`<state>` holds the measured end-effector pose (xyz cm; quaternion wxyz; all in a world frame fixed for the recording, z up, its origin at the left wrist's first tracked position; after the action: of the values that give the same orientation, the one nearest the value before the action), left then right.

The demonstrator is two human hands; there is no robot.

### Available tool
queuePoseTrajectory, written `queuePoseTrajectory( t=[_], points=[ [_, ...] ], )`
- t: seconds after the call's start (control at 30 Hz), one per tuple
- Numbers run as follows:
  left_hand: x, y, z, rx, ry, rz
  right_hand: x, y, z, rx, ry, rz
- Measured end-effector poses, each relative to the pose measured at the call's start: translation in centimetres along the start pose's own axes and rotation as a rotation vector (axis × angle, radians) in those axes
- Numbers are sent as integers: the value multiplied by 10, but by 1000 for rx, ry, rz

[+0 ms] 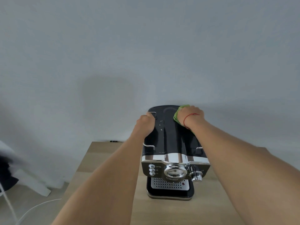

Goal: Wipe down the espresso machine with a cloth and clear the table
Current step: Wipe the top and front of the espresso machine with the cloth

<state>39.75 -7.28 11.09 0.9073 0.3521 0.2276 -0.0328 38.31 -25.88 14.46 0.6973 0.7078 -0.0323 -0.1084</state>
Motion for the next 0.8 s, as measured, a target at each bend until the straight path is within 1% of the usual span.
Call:
queuePoseTrajectory(
  t=[0.07,0.17,0.33,0.43,0.53,0.63,0.8],
  points=[
    [2,0,1,-7,0,0,7,0,-3,-32,16,13],
    [7,-1,1,-42,22,-3,16,3,-6,-43,42,109],
    [7,1,1,-33,8,14,25,-13,-42,127,190,182],
    [6,2,1,-19,-1,22,14,-22,-53,185,236,155],
    [-1,4,3,27,-17,38,-16,-28,-53,222,225,88],
    [-13,8,1,14,-5,64,-52,-34,-52,246,199,39],
    [-34,8,-9,24,42,58,-78,-38,-19,273,-15,-55]
  ],
)
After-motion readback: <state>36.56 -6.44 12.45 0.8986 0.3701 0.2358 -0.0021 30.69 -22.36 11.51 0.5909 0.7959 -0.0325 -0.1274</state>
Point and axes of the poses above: each hand's wrist, its own x-axis towards the middle knuckle, its own y-axis out of the back of the hand, z = x × y, the point moved 10 cm from there along x, towards the middle knuckle, and after that the axes turned 12 degrees about y, right-handed, at the moved point
